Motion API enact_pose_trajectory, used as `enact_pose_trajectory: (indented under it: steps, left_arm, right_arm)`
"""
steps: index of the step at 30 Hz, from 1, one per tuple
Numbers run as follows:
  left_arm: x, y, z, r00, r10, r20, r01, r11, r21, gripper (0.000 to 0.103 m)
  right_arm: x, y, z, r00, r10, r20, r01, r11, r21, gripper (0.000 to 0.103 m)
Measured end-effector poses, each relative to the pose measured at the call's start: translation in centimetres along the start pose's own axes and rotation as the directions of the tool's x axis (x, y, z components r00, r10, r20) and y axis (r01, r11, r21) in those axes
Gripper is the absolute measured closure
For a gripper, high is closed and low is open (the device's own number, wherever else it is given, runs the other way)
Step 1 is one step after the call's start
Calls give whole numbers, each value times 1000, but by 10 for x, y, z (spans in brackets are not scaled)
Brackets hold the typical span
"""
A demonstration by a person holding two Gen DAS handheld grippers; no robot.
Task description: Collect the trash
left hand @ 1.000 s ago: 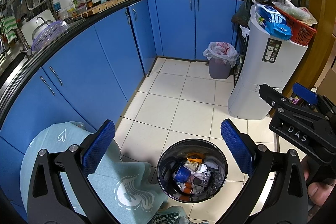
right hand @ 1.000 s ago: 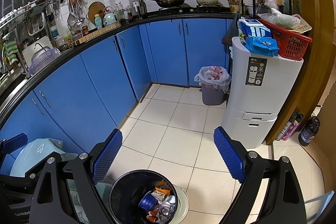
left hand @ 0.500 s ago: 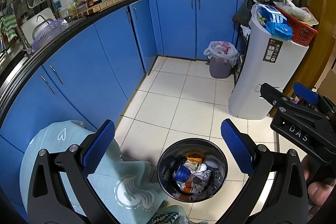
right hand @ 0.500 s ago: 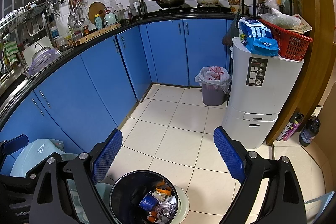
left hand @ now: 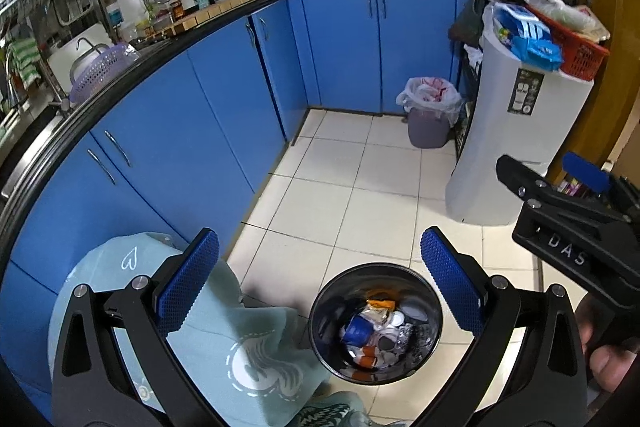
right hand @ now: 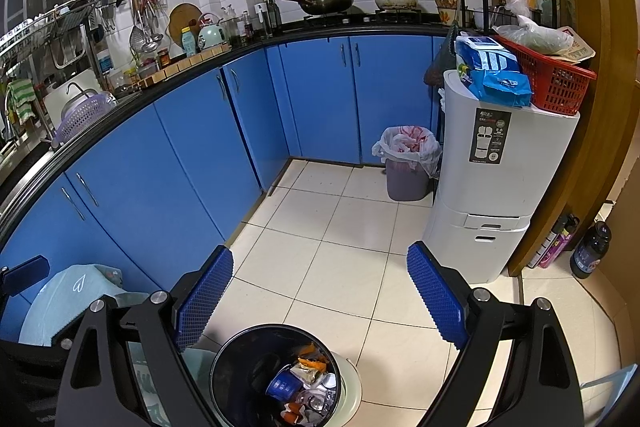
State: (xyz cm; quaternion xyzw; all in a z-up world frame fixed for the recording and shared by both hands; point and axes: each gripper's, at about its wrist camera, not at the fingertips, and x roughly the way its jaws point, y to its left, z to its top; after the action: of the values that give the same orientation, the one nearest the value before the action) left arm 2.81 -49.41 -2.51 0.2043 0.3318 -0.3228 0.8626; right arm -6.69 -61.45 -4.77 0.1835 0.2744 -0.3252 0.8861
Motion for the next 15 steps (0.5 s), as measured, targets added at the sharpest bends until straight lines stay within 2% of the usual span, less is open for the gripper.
enact_pose_trajectory:
  steps: [15]
  left_arm:
    - [-7, 10, -2, 999, -45, -2, 45, 998, -45, 3]
  right_arm:
    - [-1, 10, 0, 1000, 5, 1, -5, 1000, -4, 16]
